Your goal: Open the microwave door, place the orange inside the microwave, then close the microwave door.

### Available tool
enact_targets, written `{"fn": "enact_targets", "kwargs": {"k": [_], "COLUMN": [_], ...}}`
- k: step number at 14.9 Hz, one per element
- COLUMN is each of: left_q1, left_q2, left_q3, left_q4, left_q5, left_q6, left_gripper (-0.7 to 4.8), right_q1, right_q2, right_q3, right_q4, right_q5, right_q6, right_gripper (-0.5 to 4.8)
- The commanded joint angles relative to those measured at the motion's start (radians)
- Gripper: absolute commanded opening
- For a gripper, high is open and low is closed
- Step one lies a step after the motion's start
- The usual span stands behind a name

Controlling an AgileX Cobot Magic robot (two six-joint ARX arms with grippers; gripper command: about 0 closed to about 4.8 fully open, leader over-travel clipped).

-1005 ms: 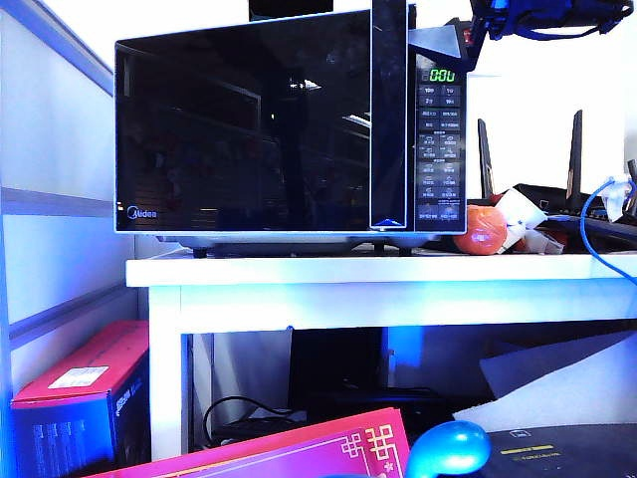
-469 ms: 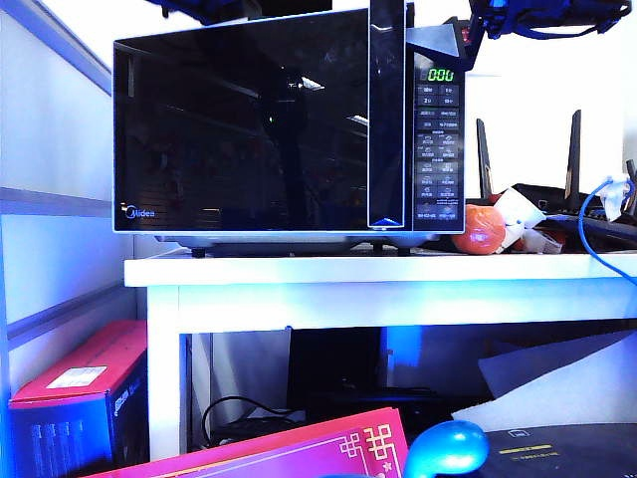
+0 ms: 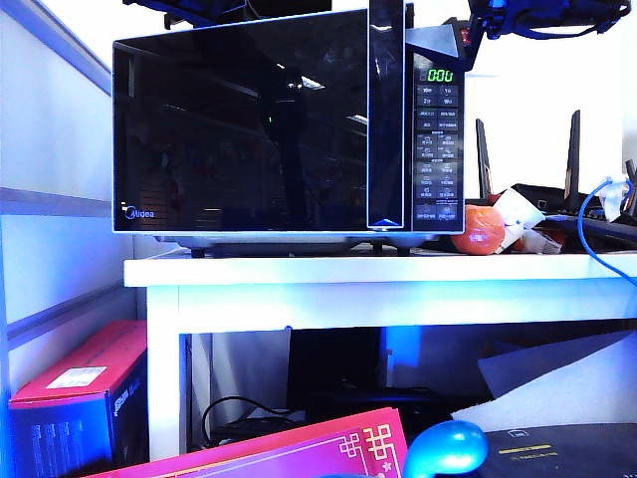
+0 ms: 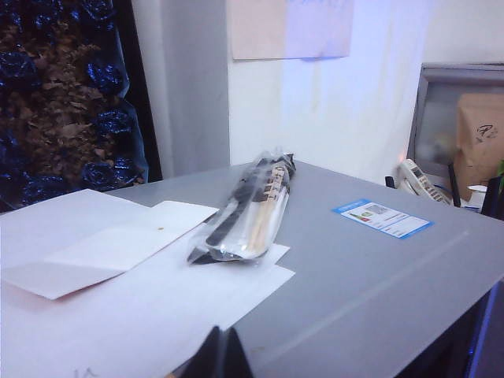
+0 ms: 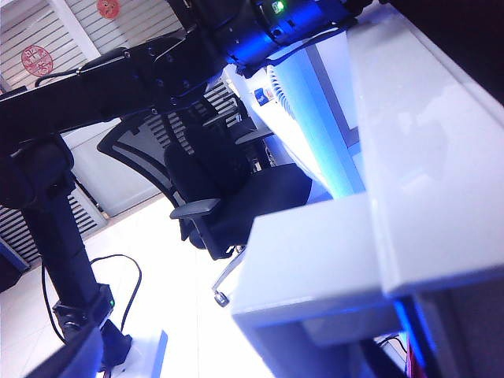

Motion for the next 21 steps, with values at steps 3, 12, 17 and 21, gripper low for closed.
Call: {"fn": "enact_targets", "kwargs": {"k": [3,12,17,21], "left_q1": [-0.002,-0.002,-0.002,-0.002], "left_q2": [0.02,0.032,0.032,0.032], "left_q3": [-0.01,-0.014,-0.013,-0.013], "left_q4": [-0.066,-0.069,-0.068,-0.065], "left_q5": [0.01,0.01,0.01,0.011], "left_q6": [0.007,0.007,0.007,0.006], "left_gripper": [-0.05,-0.05,-0.05,-0.05], "right_q1": [-0.006,-0.137,-0.122,-0.079], "right_q2": [-0.027,-0.029,-0.027,-0.023], "right_q3": [0.018,0.019,0.018,0.016], "right_q4": [0.074,0.14,0.146,0.134], "right_q5": [-0.078,-0.054,0.2,0.542], "right_q6": [0.018,0.036,-0.107,-0.252], "right_gripper": [4.79,4.79,4.79,3.43]}}
